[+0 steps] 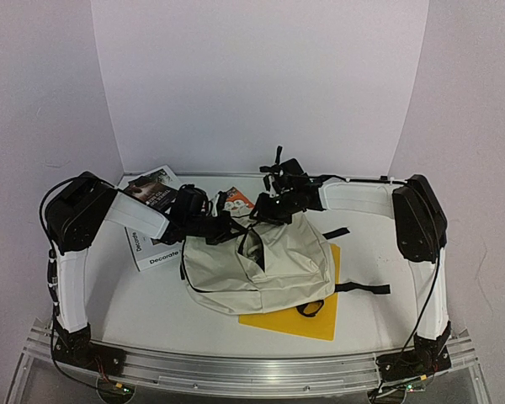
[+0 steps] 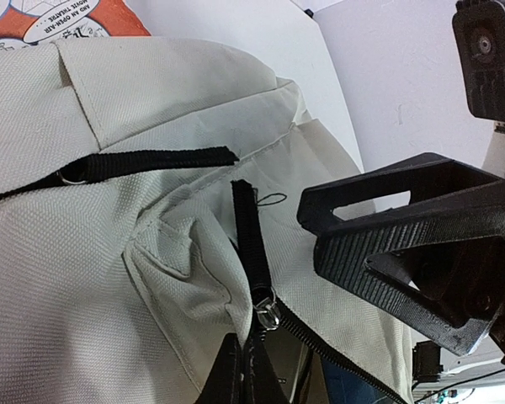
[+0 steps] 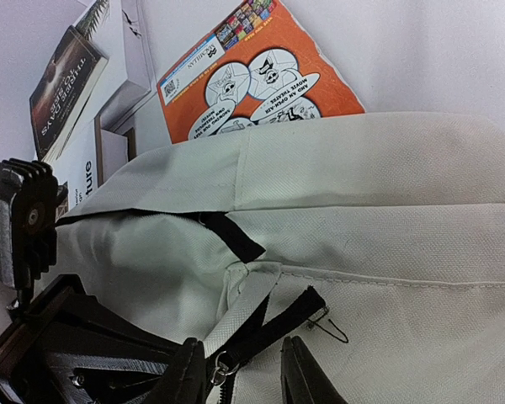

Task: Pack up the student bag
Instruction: Zip the student bag at the center of the board.

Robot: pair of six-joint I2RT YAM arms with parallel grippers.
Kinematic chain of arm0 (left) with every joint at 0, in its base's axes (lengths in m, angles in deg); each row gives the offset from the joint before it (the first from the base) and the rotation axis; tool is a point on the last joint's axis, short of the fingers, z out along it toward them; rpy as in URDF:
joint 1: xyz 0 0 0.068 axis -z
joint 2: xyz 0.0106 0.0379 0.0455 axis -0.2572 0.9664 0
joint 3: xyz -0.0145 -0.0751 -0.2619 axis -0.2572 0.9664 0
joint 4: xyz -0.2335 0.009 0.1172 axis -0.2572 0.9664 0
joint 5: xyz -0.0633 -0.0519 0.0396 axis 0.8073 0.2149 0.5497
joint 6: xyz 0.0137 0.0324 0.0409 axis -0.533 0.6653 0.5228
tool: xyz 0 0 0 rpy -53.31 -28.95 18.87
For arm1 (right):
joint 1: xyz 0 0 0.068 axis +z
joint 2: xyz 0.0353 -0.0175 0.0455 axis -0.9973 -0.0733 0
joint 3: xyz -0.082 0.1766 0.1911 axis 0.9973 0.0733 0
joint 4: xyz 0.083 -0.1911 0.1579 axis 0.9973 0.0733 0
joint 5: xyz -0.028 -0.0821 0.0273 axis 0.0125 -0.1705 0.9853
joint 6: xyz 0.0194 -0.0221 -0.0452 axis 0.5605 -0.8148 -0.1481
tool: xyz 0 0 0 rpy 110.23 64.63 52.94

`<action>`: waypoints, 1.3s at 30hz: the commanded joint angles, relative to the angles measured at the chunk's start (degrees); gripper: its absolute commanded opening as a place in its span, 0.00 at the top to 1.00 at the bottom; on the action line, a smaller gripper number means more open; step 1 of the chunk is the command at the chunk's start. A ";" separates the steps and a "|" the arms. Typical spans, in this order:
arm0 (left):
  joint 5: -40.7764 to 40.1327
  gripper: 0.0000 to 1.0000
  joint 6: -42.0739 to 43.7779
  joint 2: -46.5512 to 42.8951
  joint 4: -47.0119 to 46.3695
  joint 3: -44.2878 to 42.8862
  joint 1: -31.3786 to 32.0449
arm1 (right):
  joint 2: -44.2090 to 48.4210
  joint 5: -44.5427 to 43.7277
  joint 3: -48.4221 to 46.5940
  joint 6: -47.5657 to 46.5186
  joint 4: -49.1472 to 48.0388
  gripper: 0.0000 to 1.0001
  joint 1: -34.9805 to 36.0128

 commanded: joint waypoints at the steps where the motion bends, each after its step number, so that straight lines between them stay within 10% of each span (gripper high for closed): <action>1: -1.72 1.00 -0.59 -3.29 -2.95 0.50 -0.41 | -1.18 0.01 0.59 -0.30 6.37 0.66 -0.78; 12: -1.01 1.00 3.41 -1.38 4.64 -0.97 0.70 | -2.11 -12.16 -1.60 -2.35 16.05 0.65 -0.96; 39: 0.12 1.00 6.58 2.04 7.36 -4.79 1.35 | -10.74 6.64 -7.83 0.45 8.92 0.74 -0.95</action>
